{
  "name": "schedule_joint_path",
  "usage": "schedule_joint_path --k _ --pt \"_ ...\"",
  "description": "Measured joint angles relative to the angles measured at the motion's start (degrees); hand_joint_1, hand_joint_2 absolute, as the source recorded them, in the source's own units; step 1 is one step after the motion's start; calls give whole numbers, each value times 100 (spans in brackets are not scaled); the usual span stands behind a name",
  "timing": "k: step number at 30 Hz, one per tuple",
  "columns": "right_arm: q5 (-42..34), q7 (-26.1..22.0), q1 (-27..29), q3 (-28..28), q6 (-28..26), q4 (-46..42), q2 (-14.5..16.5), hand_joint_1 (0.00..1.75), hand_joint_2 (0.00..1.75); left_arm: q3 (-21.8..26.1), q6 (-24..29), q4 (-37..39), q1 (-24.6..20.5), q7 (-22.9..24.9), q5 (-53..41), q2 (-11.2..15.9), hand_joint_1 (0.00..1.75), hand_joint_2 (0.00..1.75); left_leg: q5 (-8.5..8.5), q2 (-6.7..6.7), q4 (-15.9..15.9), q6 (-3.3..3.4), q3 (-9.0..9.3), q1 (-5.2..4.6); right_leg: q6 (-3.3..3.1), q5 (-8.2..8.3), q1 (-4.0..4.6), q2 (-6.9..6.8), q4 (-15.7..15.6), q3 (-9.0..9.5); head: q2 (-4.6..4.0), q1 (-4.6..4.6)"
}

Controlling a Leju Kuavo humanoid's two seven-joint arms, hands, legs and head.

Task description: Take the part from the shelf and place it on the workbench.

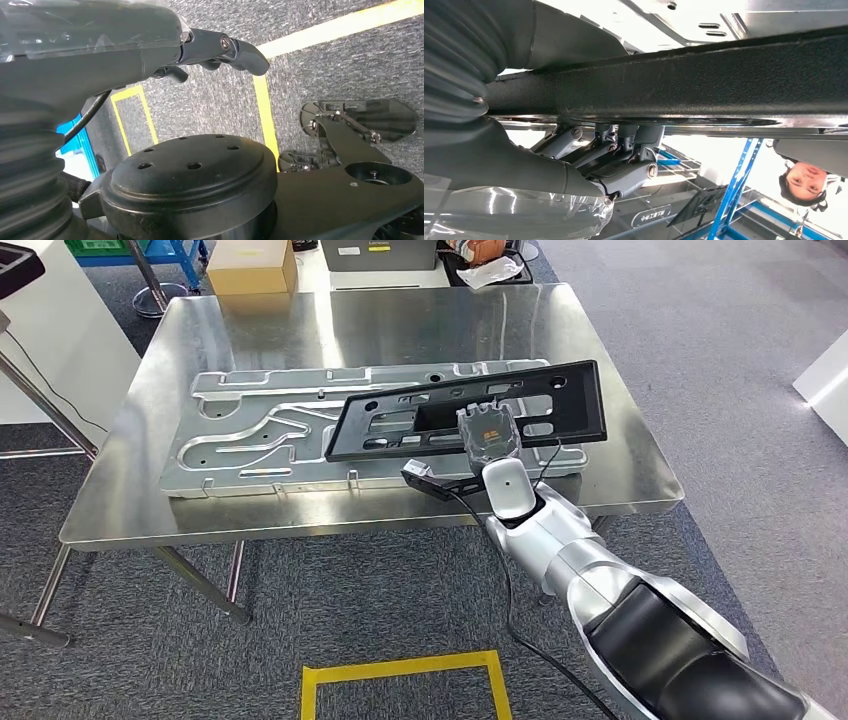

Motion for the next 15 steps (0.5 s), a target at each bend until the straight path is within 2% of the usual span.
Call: schedule_joint_path --k 3,5,7,8,9,10,11,12,13,14,15 --pt "19 112 19 -39 -160 3 -24 175 175 -22 -15 0 -2 -13 -19 0 0 175 -18 1 3 31 -8 -16 32 3 -14 2 -5 7 0 0" --pt "28 239 26 -91 -306 3 -42 175 175 -31 -17 -1 -5 -8 -22 -1 0 175 -45 1 -26 74 10 -8 72 19 -6 4 31 10 0 -1" --pt "42 397 18 -172 -487 1 -81 175 175 -42 -17 -3 -4 7 -27 -5 0 175 -82 3 -81 127 73 17 106 -41 1 -3 268 -104 0 -1" --pt "52 464 0 -218 -585 -1 -105 175 175 -50 -16 -4 -2 18 -29 -9 0 175 -98 6 -101 144 106 29 118 -147 -3 -7 535 -271 0 -1" --pt "68 517 -19 -271 -675 -1 -134 175 175 -57 -15 -4 2 31 -31 -13 0 175 -116 14 -110 152 127 33 134 -285 -8 -12 906 -518 0 -1" --pt "85 548 -37 -327 -744 -1 -162 175 175 -64 -13 -4 4 41 -31 -16 0 175 -138 20 -108 154 144 35 147 -424 -10 -14 1313 -815 0 -2" --pt "102 560 -45 -385 -779 -1 -189 175 175 -68 -11 -4 6 47 -31 -19 0 175 -166 25 -106 149 173 36 159 -493 -13 -14 1655 -1095 0 -2" --pt "115 562 -45 -443 -792 -1 -218 175 175 -71 -9 -4 10 50 -31 -22 0 175 -202 26 -104 142 219 36 162 -447 -15 -15 1831 -1302 0 -2" --pt "124 562 -45 -497 -796 -1 -242 175 175 -74 -6 -4 17 51 -31 -26 0 175 -244 23 -102 131 281 37 152 -279 -13 -16 1786 -1401 0 -2" --pt "130 562 -46 -546 -799 -1 -268 175 175 -77 -3 -4 26 53 -31 -30 0 175 -293 21 -103 119 358 37 133 -11 -8 -17 1528 -1397 0 -1" --pt "135 567 -48 -590 -805 -1 -294 175 175 -80 0 -4 42 54 -32 -36 0 175 -347 19 -108 105 427 38 98 339 5 -27 1121 -1323 0 -1"
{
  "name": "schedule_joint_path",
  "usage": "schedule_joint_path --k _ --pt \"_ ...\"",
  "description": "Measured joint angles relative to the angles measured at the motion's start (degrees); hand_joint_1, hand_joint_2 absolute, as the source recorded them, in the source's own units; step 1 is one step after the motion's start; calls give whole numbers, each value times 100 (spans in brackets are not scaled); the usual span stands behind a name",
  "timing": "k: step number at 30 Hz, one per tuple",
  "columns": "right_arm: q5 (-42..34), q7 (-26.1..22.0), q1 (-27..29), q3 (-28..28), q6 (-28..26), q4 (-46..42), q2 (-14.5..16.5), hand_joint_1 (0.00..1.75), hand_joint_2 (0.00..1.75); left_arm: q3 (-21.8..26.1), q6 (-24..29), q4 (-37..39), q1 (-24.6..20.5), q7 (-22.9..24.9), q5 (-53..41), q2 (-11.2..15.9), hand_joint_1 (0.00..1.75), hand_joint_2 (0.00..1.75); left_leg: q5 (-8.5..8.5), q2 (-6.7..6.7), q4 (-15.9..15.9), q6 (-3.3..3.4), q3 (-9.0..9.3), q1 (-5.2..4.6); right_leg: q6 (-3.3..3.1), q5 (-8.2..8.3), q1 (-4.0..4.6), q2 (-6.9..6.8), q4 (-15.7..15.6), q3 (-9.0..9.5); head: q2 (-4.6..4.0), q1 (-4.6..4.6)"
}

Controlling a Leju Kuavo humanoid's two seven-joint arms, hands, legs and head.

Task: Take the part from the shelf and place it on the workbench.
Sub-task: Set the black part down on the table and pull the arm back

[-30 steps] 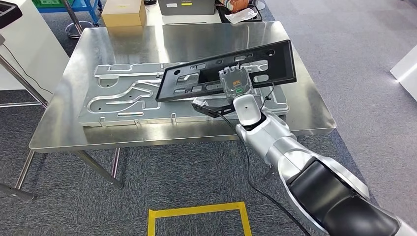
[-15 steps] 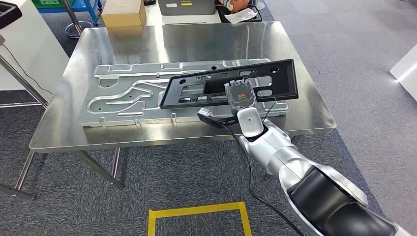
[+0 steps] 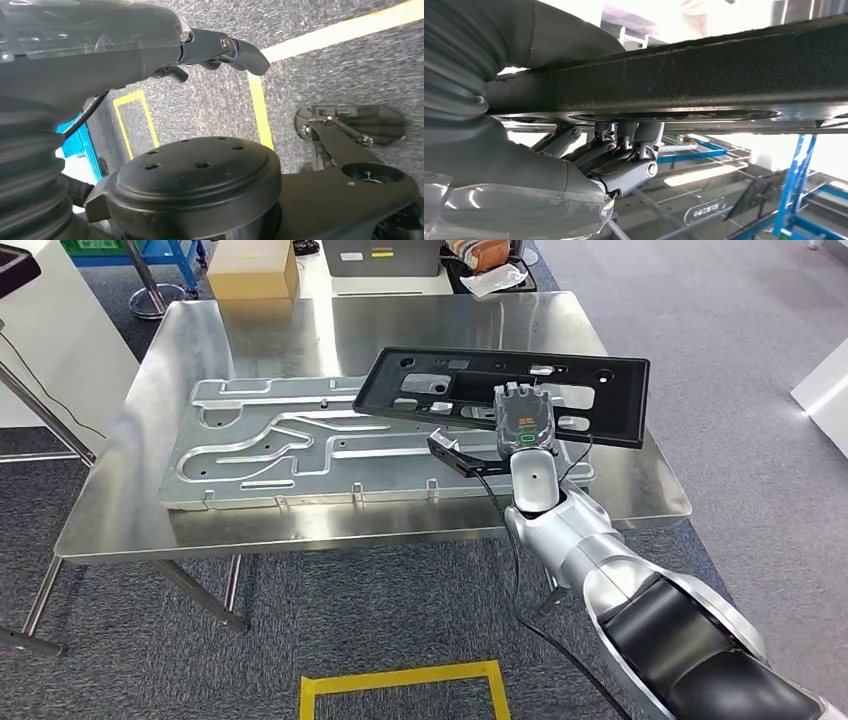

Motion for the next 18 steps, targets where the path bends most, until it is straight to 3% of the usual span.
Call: schedule_joint_path --k 1,3,5,7,9,11,13,14,15,16,18 --pt "6 5 -2 -43 -17 2 -27 175 175 -3 4 1 15 2 0 -8 0 175 -52 0 -1 -21 67 -1 -43 274 26 -14 -379 71 0 -1" --pt "19 4 -6 -137 -69 1 -70 175 175 -7 16 2 26 3 1 -19 0 175 -126 0 -37 -81 137 4 -137 546 85 -32 -869 162 0 5" --pt "13 -37 -29 -259 -127 -14 -102 175 175 -7 38 2 16 3 2 -19 0 175 -134 -1 -65 -152 202 -1 -214 498 97 -24 -993 234 0 12" --pt "-48 -150 -59 -412 -240 -36 -139 175 175 -7 65 2 12 8 11 -15 0 175 -108 5 139 -208 169 -13 -280 456 56 -23 -1082 402 0 8" --pt "-118 -294 -63 -559 -412 -48 -161 175 175 -1 81 2 8 7 38 -2 0 175 -161 12 755 -252 -162 -1 -328 372 26 -17 -1157 603 0 3" --pt "-148 -383 -26 -650 -508 -47 -164 175 175 16 74 2 -12 2 62 27 0 175 -445 9 1375 -298 -569 11 -339 252 15 -6 -1182 784 0 1" --pt "-200 -507 23 -714 -557 -47 -163 175 175 35 63 2 -35 4 84 49 0 175 -712 9 1443 -341 -733 15 -318 99 -1 10 -1182 995 0 1" --pt "-253 -630 43 -759 -640 -48 -161 175 175 43 57 2 -36 7 98 51 0 175 -670 12 1243 -359 -729 22 -301 10 -10 16 -1179 1109 0 1" --pt "-324 -789 63 -814 -765 -50 -153 175 175 50 49 2 -29 8 110 51 0 175 -425 20 925 -373 -706 37 -278 -82 -18 20 -1175 1217 0 1" --pt "-405 -974 94 -884 -900 -52 -141 175 175 58 37 4 -14 7 119 50 0 175 -44 32 573 -375 -704 51 -252 -173 -17 25 -1150 1310 0 0" --pt "-566 -1376 196 -1053 -1085 -76 -96 175 175 79 17 8 6 2 124 52 0 175 490 49 149 -294 -703 52 -186 -317 -5 46 -1068 1379 0 2"
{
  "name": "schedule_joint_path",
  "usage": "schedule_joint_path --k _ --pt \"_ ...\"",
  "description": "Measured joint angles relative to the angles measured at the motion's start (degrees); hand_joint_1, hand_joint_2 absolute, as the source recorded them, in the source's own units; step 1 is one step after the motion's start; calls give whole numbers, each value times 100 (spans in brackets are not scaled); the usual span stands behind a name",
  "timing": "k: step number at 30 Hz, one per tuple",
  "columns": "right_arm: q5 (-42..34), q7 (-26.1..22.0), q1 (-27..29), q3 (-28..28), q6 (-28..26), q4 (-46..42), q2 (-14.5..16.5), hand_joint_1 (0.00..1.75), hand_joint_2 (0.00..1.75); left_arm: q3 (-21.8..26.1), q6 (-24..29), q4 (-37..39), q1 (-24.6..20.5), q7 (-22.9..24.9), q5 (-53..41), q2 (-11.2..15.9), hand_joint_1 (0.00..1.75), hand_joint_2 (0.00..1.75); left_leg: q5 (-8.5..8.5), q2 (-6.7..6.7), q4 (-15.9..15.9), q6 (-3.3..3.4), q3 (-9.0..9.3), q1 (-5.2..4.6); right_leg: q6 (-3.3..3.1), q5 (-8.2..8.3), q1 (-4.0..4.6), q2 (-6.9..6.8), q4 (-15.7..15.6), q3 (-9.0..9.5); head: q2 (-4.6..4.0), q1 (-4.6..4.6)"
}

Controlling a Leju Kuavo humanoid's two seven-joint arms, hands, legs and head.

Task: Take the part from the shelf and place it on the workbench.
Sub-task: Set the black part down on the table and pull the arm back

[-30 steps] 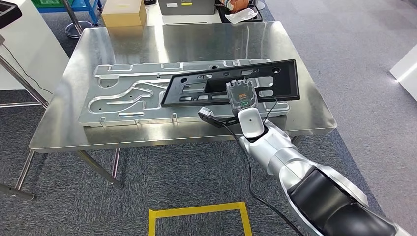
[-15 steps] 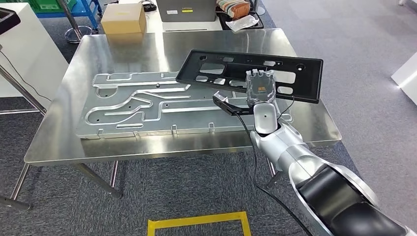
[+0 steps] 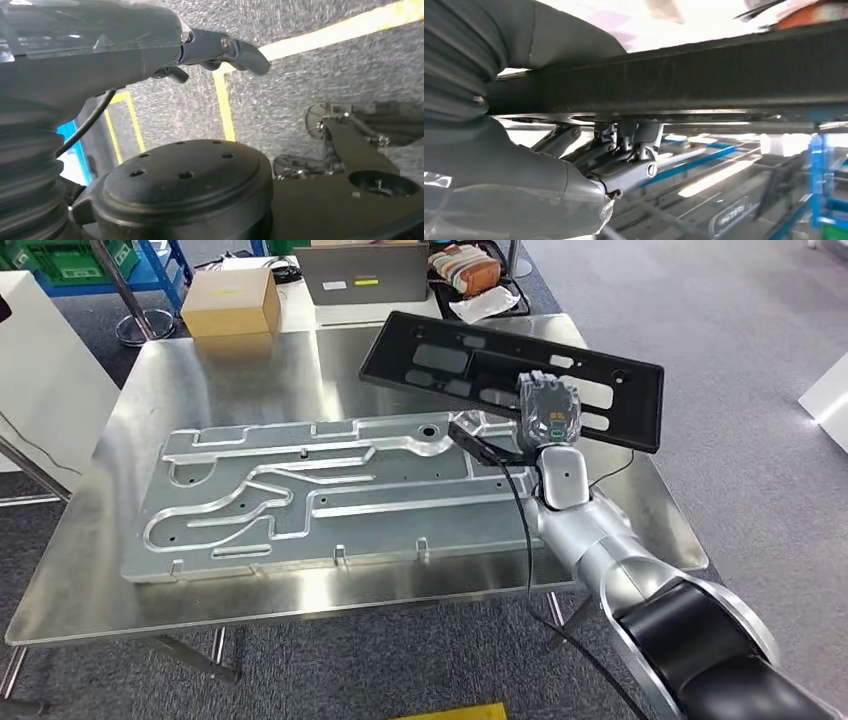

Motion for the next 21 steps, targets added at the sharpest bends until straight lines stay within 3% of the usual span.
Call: schedule_joint_path --k 1,3,5,8,9,10,11,12,13,14,15,16,18,21 --pt "-59 -175 70 -86 -22 -36 25 175 175 13 -6 1 -1 -3 2 -2 0 175 74 -2 -38 57 -8 -17 36 -50 -1 4 33 -5 0 1" --pt "-135 -436 164 -267 -26 -185 50 175 175 28 -11 -5 -23 -3 1 -14 0 175 19 -26 -2 153 13 -41 103 -131 -20 -4 68 -26 0 3" --pt "-164 -547 168 -425 -26 -377 65 175 175 32 -11 -13 -47 1 -4 -28 0 175 -36 -33 -32 214 62 -30 153 -259 -39 -32 332 -159 0 4" --pt "-170 -576 198 -592 -27 -527 78 175 175 33 -11 -16 -29 2 -5 -43 0 175 -133 -47 -75 267 188 -19 222 -620 -47 -53 1460 -858 0 5" --pt "-170 -585 255 -624 -28 -540 79 175 175 34 -11 -16 -14 2 -4 -48 0 175 -174 -61 -82 271 243 -21 226 -637 -46 -54 1756 -1097 0 5" --pt "-165 -620 329 -651 -28 -562 81 175 175 34 -11 -16 -3 2 -4 -51 0 175 -217 -78 -86 273 302 -25 207 -519 -36 -55 1852 -1258 0 5" --pt "-152 -694 402 -686 -28 -614 86 175 175 34 -9 -16 5 2 -5 -56 0 175 -258 -95 -88 272 359 -36 164 -274 -17 -54 1730 -1332 0 5" --pt "-131 -818 457 -743 -28 -700 92 175 175 34 -5 -16 11 2 -5 -62 0 175 -293 -106 -90 270 408 -52 91 66 18 -53 1413 -1327 0 5" --pt "-98 -1001 490 -828 -28 -817 107 175 175 34 0 -16 16 2 -4 -76 0 175 -324 -108 -97 268 445 -59 -15 388 68 -52 1036 -1278 0 5" --pt "-62 -1210 507 -924 -28 -929 132 175 175 35 16 -15 19 -3 -4 -93 0 175 -345 -103 -103 260 468 -76 -112 634 111 -54 719 -1222 0 2" --pt "-19 -1430 513 -1022 -28 -1014 177 175 175 37 42 -14 23 -19 -4 -105 0 175 -359 -95 -117 246 486 -68 -186 780 154 -56 502 -1173 0 1" --pt "25 -1653 517 -1111 -28 -1066 248 175 175 39 83 -13 24 -50 -3 -114 0 175 -371 -84 -124 232 499 -61 -218 828 177 -57 404 -1137 0 -1" --pt "86 -2063 524 -1239 -28 -1091 457 175 175 43 220 -12 18 -175 21 -115 0 175 -392 -61 -126 209 513 -46 -167 809 184 -53 329 -1093 0 -3" --pt "90 -2614 542 -1353 -28 -1080 870 175 175 85 470 -15 -4 -573 161 -138 0 175 -421 -17 -104 198 490 -77 -105 648 147 -28 224 -1043 0 -4"
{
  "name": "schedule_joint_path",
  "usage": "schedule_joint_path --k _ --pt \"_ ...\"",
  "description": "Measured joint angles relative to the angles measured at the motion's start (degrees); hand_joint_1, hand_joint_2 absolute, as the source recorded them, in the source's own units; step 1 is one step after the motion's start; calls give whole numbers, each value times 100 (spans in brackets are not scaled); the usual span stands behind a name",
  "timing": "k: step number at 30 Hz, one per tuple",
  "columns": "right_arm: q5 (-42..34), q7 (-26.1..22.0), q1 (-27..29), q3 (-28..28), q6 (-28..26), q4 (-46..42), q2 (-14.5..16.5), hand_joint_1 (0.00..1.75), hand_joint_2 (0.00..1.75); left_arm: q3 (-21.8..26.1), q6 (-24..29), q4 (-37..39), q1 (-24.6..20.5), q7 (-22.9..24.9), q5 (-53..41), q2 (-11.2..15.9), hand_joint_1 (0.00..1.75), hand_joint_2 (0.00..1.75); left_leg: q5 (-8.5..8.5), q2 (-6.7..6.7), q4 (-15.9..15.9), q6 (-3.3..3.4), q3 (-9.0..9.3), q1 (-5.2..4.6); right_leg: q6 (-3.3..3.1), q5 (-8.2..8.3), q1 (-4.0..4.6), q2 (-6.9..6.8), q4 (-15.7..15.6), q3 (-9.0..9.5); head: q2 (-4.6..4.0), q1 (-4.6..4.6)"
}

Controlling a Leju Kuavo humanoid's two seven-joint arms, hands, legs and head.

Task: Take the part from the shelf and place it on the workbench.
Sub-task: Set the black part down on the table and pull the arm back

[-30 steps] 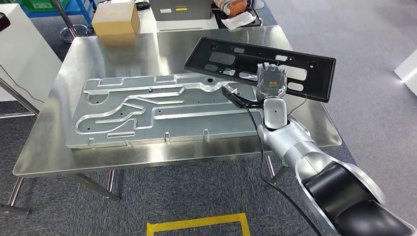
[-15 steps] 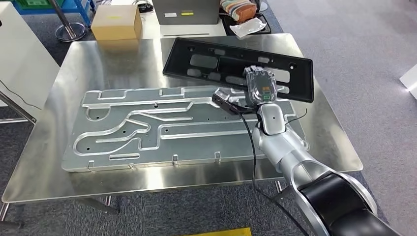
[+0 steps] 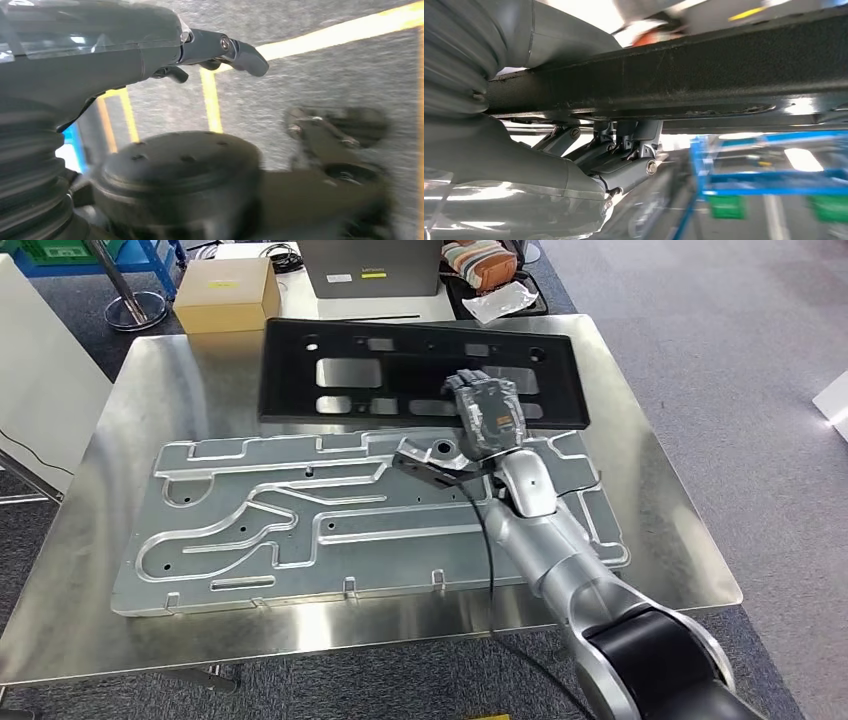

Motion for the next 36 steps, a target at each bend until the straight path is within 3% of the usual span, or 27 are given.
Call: schedule_joint_path --k 5,12,24,34,36 --pt "-319 -665 123 -56 0 116 638 175 175 242 146 -5 -26 -769 330 -48 0 175 0 16 -6 -13 0 -9 19 -54 -6 10 -33 22 0 1" --pt "-1813 -985 202 193 48 221 1121 175 175 393 323 -4 -33 -918 301 -81 0 175 24 17 -12 -51 14 0 -12 -34 3 10 -17 28 0 1" --pt "-2493 -766 247 814 65 238 1225 175 175 422 181 -4 -35 -913 248 -101 0 175 33 17 -3 -53 18 -1 -19 -21 0 6 -16 40 0 1" --pt "-2256 -240 155 999 133 481 1187 175 175 426 -190 -3 -32 -857 249 -98 0 175 33 17 1 -53 18 -3 -18 -21 -2 6 -17 40 0 1" --pt "-2194 -144 127 1020 192 522 1162 87 87 426 -238 -3 -31 -843 249 -98 0 175 33 17 1 -53 19 -3 -18 -21 -1 6 -17 40 0 1"
